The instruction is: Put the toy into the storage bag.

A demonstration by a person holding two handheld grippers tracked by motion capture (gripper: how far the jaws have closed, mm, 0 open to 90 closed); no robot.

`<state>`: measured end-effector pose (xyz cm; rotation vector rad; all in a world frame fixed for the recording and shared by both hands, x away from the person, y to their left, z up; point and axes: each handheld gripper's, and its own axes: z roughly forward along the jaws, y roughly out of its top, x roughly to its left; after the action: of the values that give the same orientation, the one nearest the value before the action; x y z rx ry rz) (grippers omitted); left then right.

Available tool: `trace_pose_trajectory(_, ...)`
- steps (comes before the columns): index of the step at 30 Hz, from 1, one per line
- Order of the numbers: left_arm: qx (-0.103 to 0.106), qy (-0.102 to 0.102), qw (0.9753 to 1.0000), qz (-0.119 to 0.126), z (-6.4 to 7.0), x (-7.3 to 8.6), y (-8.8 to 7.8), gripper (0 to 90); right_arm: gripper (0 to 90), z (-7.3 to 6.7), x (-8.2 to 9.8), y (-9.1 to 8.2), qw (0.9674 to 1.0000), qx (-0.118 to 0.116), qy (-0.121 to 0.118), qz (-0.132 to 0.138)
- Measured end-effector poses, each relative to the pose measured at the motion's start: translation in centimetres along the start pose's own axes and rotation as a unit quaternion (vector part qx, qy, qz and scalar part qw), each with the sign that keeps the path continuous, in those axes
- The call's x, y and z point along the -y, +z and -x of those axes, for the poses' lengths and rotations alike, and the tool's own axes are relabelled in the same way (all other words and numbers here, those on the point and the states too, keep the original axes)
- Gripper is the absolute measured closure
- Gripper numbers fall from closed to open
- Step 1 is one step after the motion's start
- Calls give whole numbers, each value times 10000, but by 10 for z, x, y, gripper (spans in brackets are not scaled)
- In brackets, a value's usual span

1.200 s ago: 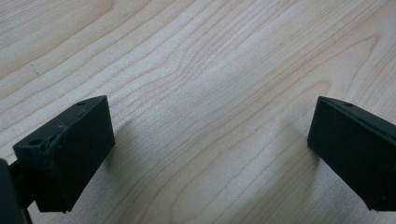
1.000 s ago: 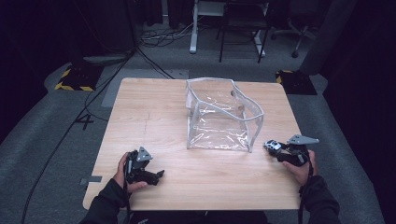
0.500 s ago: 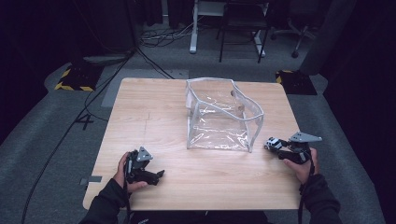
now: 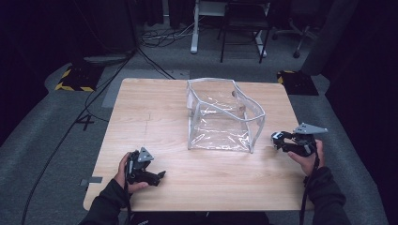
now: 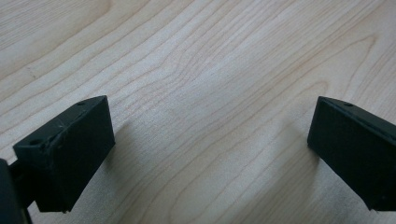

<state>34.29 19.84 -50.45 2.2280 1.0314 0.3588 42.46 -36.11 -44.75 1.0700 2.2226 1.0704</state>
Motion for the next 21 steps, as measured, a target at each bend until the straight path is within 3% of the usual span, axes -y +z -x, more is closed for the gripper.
trace_pose_trajectory(12, 1, -37, 10000, 2, 0, 0, -1, 12, 488, 8, -25, -8, 9994, 84, 98, 314)
trace_pose_trajectory(18, -24, 27, 10000, 9, 0, 0, -1, 11, 488, 12, -40, -14, 9989, 140, 30, 438)
trace_pose_trajectory(21, -9, 19, 10000, 12, 0, 0, 0, 11, 488, 15, -46, -17, 9987, 39, 36, 514)
